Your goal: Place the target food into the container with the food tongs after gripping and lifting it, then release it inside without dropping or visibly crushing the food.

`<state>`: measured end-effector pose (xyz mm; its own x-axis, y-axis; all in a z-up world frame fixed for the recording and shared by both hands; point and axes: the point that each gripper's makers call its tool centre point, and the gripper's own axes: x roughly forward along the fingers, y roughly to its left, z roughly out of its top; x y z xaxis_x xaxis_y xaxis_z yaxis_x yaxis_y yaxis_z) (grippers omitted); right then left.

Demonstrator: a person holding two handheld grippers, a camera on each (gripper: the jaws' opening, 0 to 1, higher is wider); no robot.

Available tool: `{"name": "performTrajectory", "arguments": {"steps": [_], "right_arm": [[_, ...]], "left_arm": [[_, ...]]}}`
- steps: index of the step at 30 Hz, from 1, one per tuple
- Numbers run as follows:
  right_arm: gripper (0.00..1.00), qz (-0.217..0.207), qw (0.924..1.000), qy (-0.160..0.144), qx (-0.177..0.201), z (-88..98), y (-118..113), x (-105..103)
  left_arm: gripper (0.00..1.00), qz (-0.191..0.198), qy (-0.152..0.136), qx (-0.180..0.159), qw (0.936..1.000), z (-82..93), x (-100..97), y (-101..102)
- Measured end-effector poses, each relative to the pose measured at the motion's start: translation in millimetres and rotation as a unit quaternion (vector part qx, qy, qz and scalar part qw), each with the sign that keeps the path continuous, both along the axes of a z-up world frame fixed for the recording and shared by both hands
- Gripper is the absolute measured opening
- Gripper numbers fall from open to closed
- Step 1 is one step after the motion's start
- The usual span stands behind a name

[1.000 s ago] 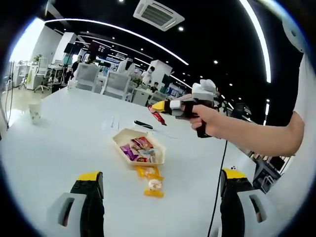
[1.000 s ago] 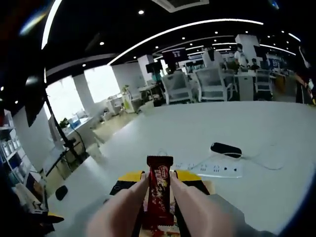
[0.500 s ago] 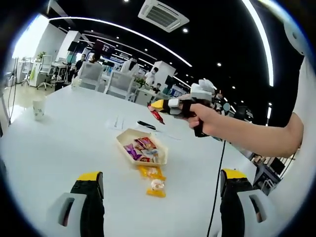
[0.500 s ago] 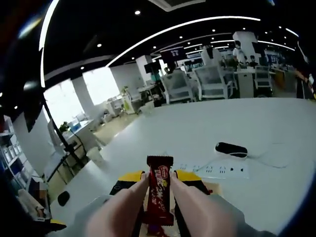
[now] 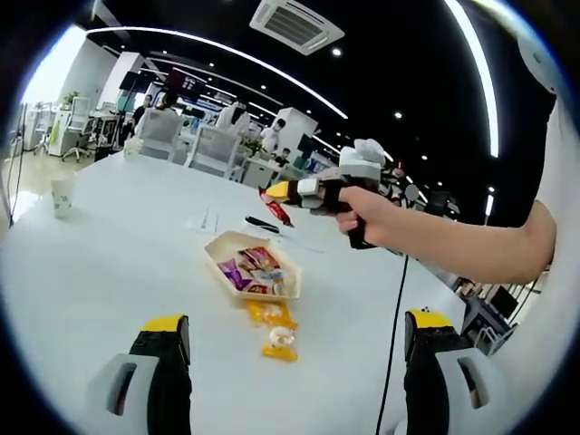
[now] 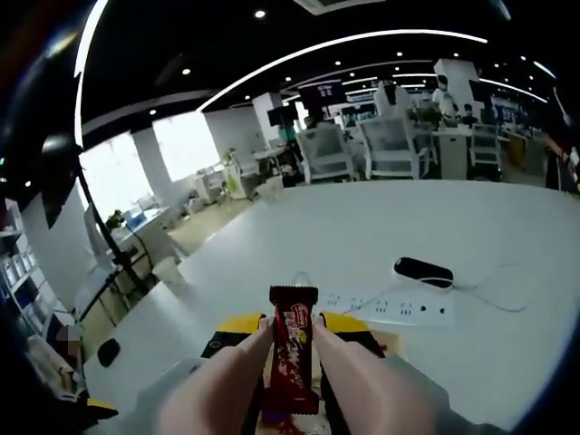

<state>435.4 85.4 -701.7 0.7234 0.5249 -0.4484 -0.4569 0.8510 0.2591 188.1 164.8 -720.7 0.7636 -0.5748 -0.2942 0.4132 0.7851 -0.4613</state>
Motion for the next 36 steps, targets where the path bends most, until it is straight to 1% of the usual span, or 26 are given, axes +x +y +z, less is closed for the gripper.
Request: {"name": "performTrajectory", "arguments": {"steps": [7,11,15,20,22,26,30,33,34,36], "right_arm": [[0.22,-0.005,1.0000,0.002,-0.002,0.1,-2.2,-2.9],[0.22,-0.009,0.9999,0.008,0.000,-3.0,-2.2,-3.8],[0.22,-0.007,0.9999,0.008,-0.002,-3.6,-0.5,-5.7],[0.22,-0.003,1.0000,0.006,-0.005,-7.0,-2.0,-7.8],[0.22,-0.004,0.9999,0.010,-0.006,-10.0,-3.5,-8.8],[0.22,-0.005,0.9999,0.011,-0.008,-11.4,-4.1,-8.8],[0.23,-0.001,0.9999,0.005,-0.011,-9.4,-3.2,-8.7],[0.23,0.000,0.9999,0.006,-0.014,-11.7,-4.0,-7.1],[0.23,0.001,0.9998,0.008,-0.018,-16.4,-5.5,-3.3],[0.23,0.000,0.9998,0.009,-0.018,-18.5,-6.5,-1.2]], "left_arm": [[0.99,-0.002,-0.001,-0.002,1.0000,-0.4,3.5,2.3],[0.99,-0.002,0.001,0.000,1.0000,-2.0,2.9,6.4],[0.99,0.003,0.002,0.001,1.0000,-2.2,2.4,11.7],[0.99,0.004,0.004,0.002,1.0000,-2.9,-0.5,13.4],[0.99,0.006,0.003,0.002,1.0000,-2.4,-1.5,14.1],[0.99,0.012,0.004,-0.002,0.9999,-3.7,-3.5,15.6],[0.99,0.010,0.005,-0.002,0.9999,-4.8,-6.3,15.0],[0.99,0.007,0.006,0.000,1.0000,-5.7,-8.8,14.8],[0.99,0.009,0.007,-0.001,0.9999,-6.3,-9.4,15.9],[0.99,0.011,0.007,-0.002,0.9999,-6.7,-10.5,17.1]]}}
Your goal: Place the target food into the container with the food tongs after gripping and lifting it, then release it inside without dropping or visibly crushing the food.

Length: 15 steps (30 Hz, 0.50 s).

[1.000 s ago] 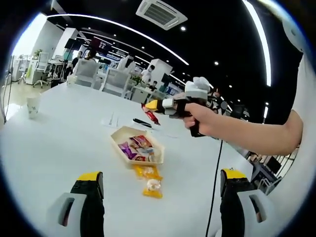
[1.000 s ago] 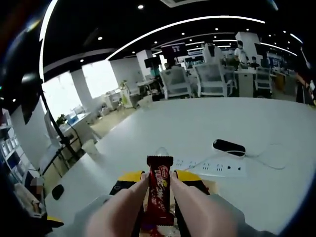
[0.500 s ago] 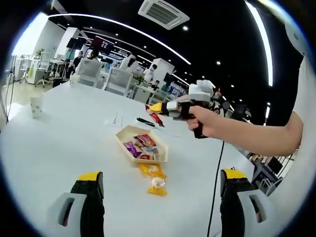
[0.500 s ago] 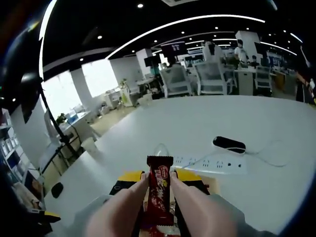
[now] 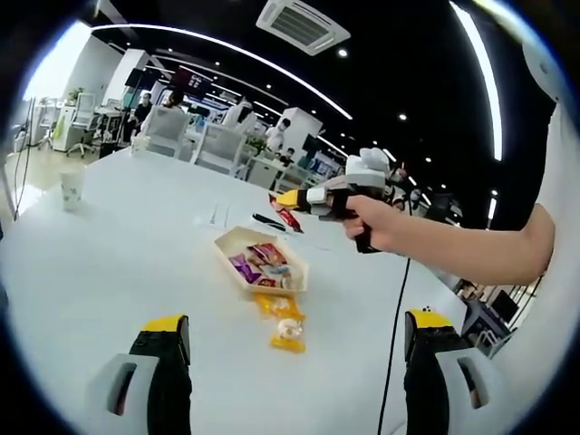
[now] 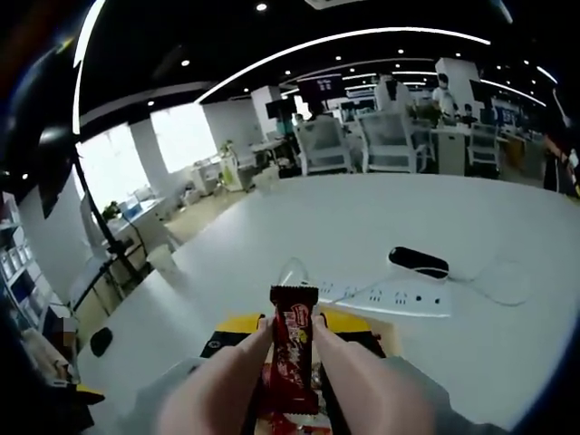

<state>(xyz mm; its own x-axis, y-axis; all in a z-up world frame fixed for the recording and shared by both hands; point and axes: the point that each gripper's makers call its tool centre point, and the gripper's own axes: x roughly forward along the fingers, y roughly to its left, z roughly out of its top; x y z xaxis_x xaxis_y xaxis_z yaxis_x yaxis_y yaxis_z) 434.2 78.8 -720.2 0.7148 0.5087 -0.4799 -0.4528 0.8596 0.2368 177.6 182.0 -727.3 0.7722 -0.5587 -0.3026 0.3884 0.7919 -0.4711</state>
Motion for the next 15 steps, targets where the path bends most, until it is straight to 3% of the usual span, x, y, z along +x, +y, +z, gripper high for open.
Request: {"name": "performTrajectory", "arguments": {"steps": [15], "right_arm": [[0.23,0.000,1.0000,-0.008,0.002,-4.3,2.2,10.3]], "left_arm": [[0.99,0.002,0.004,0.001,1.0000,-2.1,-1.7,3.7]]}}
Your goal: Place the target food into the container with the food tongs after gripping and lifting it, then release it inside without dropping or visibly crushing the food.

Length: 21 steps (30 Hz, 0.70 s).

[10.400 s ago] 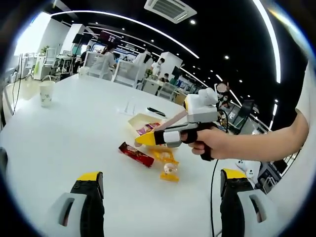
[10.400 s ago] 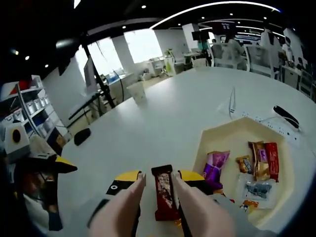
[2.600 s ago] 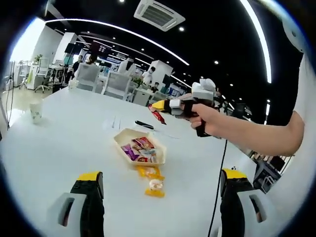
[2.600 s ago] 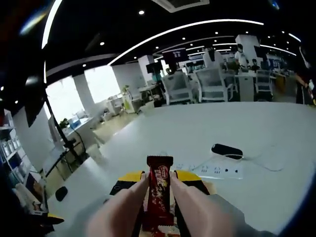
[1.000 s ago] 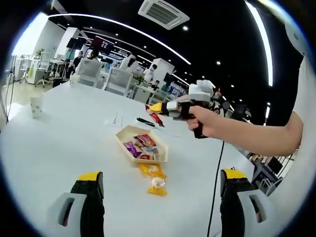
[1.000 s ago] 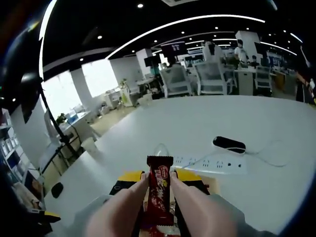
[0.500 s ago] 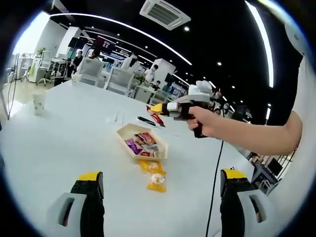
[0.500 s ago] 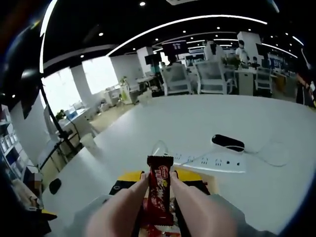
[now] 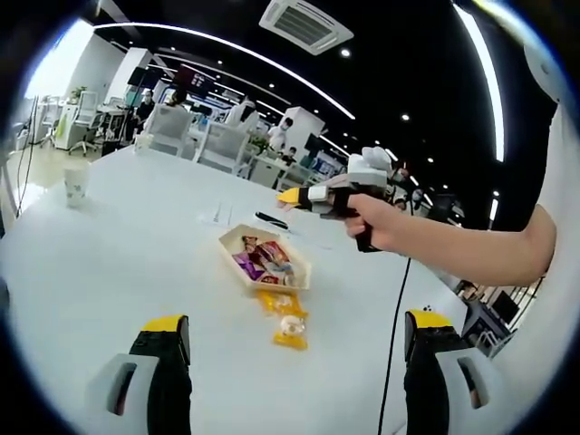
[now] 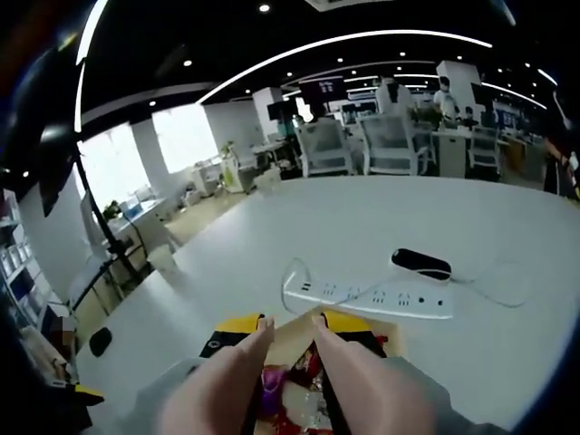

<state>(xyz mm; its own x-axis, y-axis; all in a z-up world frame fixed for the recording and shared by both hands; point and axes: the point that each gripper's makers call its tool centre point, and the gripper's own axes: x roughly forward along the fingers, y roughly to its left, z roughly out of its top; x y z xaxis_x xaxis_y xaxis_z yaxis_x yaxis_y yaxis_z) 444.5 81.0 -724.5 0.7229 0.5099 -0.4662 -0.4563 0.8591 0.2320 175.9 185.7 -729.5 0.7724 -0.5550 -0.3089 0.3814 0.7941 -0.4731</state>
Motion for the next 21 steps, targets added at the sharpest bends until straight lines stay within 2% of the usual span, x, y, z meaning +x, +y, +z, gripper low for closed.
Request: {"name": "performTrajectory", "arguments": {"steps": [14,21], "right_arm": [[0.25,-0.006,1.0000,-0.004,0.005,13.6,-4.5,-10.6],[0.27,-0.001,0.9996,0.004,0.030,16.6,1.3,-21.6]], "left_arm": [[0.99,-0.005,-0.005,-0.001,1.0000,2.9,9.5,-4.6],[0.99,-0.007,-0.005,-0.002,1.0000,2.6,11.9,-7.0]]}}
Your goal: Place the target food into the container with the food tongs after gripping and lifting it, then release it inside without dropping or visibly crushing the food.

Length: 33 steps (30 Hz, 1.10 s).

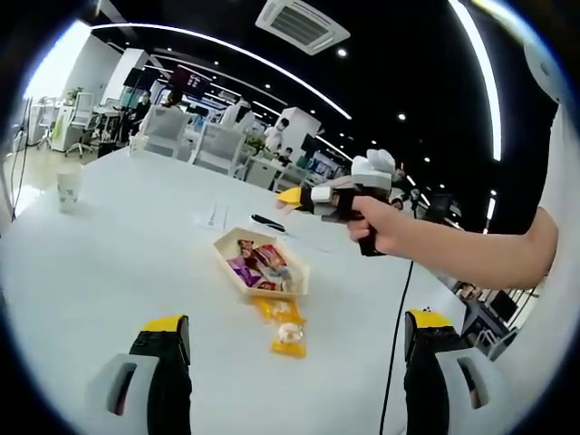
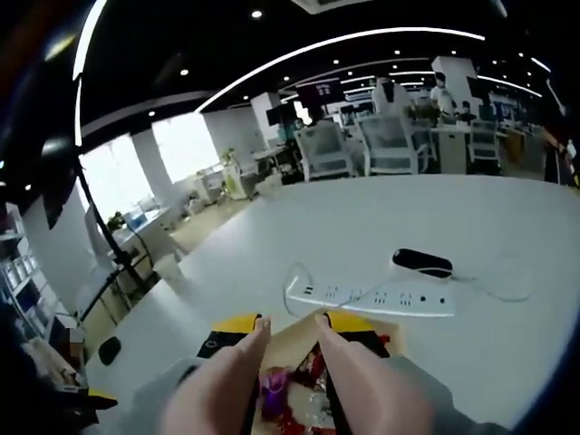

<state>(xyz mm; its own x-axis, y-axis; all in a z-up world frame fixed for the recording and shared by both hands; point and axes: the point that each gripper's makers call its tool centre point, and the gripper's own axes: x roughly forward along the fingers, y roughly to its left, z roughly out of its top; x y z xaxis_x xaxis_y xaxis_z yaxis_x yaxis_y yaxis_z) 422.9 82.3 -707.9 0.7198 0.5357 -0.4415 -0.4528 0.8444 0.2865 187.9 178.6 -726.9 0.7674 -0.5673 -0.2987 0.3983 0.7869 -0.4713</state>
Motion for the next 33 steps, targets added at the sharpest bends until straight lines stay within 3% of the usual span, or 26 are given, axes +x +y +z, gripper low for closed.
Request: {"name": "performTrajectory", "arguments": {"steps": [8,16,20,33], "right_arm": [[0.28,0.007,0.9999,0.005,0.010,-0.6,3.6,-11.1],[0.29,0.006,0.9998,0.004,0.019,2.0,-4.1,-16.7],[0.29,0.003,0.9998,0.001,0.021,4.2,-7.9,-16.9],[0.28,0.011,0.9996,-0.020,-0.015,-9.2,-16.1,-26.2]], "left_arm": [[0.99,-0.002,0.001,0.000,1.0000,1.1,5.4,0.4],[0.99,-0.024,-0.013,0.014,0.9995,12.1,22.3,-6.6],[0.99,-0.014,-0.019,0.013,0.9996,17.8,29.4,-1.7],[0.99,-0.021,-0.014,0.023,0.9994,18.3,30.7,4.6]]}}
